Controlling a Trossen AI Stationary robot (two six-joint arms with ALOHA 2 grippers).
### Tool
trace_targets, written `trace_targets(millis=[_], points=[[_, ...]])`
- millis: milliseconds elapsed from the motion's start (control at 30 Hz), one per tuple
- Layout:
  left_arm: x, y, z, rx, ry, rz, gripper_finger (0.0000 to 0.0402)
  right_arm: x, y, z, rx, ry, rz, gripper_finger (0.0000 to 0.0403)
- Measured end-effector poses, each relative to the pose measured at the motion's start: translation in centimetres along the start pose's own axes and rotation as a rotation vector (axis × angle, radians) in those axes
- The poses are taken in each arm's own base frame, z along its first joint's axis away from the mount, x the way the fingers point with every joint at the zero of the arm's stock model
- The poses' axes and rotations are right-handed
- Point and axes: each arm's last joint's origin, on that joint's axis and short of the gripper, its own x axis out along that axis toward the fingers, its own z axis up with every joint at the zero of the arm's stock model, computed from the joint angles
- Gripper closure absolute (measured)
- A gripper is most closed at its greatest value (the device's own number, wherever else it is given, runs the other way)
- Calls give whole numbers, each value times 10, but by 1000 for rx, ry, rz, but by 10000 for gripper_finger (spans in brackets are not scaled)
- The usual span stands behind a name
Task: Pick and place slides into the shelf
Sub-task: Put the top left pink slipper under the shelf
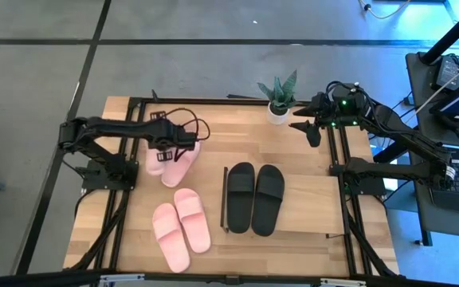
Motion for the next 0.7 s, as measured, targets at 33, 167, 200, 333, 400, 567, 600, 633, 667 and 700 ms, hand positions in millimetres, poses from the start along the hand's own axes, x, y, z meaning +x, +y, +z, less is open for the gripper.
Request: trace_targets(millis=[33, 167, 200, 333, 400, 567, 600, 633, 667, 700], points=[[-7, 4, 1, -9, -11, -1, 399, 0, 0, 0, 0, 0, 0, 175], [-34, 20, 5, -83, -68, -6, 399, 0, 0, 0, 0, 0, -1, 175], [-41, 23, 6, -111, -90, -9, 400, 0, 0, 0, 0, 0, 0, 175], [-71, 28, 8, -208, -194, -80, 400, 0, 0, 0, 0, 0, -1, 175], [-86, 27, 8, -221, -246, -123, 400, 0, 0, 0, 0, 0, 0, 175], [-122, 16, 1, -221, -359, -227, 401, 0, 0, 0, 5, 0, 0, 175], [-128, 13, -1, -219, -378, -254, 401, 0, 0, 0, 5, 0, 0, 175], [-134, 10, -3, -219, -397, -282, 401, 0, 0, 0, 5, 0, 0, 175], [-141, 6, -5, -221, -419, -312, 401, 0, 0, 0, 6, 0, 0, 175], [-148, 2, -7, -224, -443, -345, 401, 0, 0, 0, 8, 0, 0, 175]])
